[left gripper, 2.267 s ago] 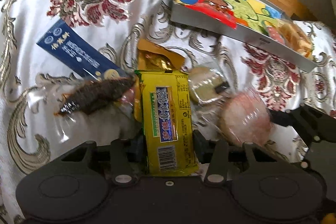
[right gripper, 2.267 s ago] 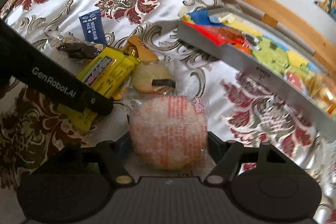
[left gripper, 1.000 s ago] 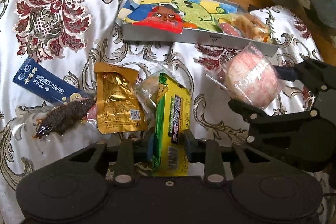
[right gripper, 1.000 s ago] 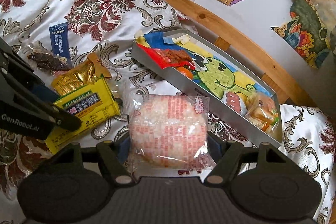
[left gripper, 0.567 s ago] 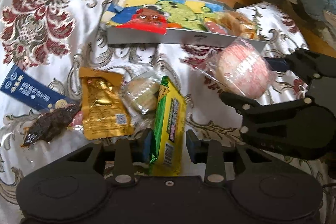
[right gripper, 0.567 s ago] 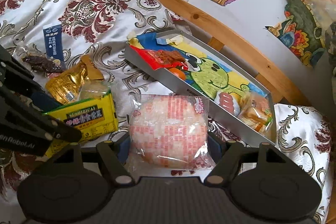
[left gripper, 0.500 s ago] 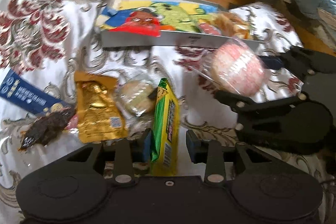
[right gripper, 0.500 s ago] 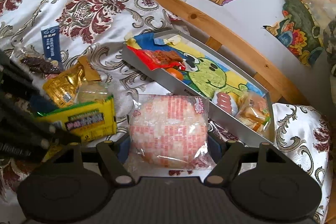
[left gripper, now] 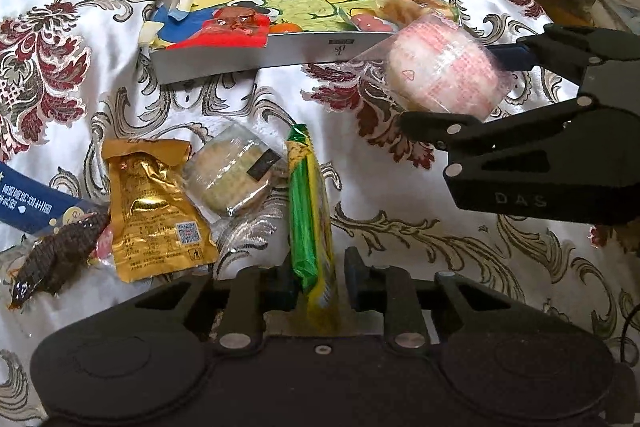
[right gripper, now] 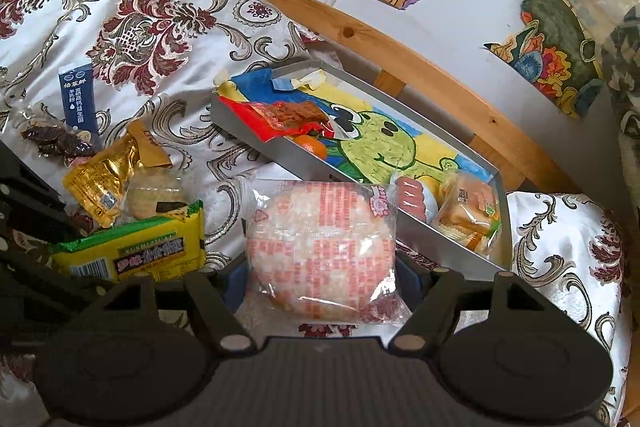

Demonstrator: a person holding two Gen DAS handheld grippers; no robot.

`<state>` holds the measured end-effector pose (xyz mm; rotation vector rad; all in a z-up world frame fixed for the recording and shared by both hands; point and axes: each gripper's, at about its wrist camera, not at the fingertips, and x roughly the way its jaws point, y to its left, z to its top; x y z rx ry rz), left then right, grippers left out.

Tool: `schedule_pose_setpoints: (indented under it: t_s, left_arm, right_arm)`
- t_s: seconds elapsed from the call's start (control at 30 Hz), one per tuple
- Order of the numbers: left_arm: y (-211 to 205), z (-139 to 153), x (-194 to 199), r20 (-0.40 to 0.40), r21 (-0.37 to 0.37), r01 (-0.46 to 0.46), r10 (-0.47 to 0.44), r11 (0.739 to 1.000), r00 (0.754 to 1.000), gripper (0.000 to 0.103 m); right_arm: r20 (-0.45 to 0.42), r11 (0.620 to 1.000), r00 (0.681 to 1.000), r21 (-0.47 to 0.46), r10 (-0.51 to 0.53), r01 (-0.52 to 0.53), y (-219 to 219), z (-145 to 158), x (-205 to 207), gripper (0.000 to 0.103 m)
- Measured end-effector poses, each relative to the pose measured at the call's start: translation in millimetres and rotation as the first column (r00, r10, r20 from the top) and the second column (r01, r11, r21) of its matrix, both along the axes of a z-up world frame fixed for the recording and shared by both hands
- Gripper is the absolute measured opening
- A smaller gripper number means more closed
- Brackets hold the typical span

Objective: Organize snacks
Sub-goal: 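Lift the yellow wafer pack and pink cake off the bed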

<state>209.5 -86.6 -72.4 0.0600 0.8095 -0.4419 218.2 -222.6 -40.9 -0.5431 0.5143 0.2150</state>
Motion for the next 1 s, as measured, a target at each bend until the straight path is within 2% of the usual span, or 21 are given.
schedule_pose_setpoints:
  t_s: [0.07,0.17,0.5,1.0]
  left_arm:
    - [-1,-1,2,0.003,0.005,-0.003,0.003,1.0,1.0,0.014]
    - [0,-2,3,0.0,0.0,-0.016,0.016,1.0,1.0,0.012]
    - [-1,4,-5,0.048,0.024,-0.019,0.018,1.0,0.999,0.011]
    - [5,25,-10,0.114,-0.04,-0.056,0.06,0.998,0.992,0.011]
  right_arm:
    - [-0.001,1.0,1.0,-0.002,0.0,0.0,1,0,0,0.076]
    - [0.0,1.0,1.0,-0.003,0.0,0.0,1,0,0,0.076]
    - [0.02,1.0,1.0,-0.005,-0.012,0.012,-1,1,-2,0.076]
    - [0.074,0.999,0.996,0.018,-0.041,0.04,-5,5,-2,0.076]
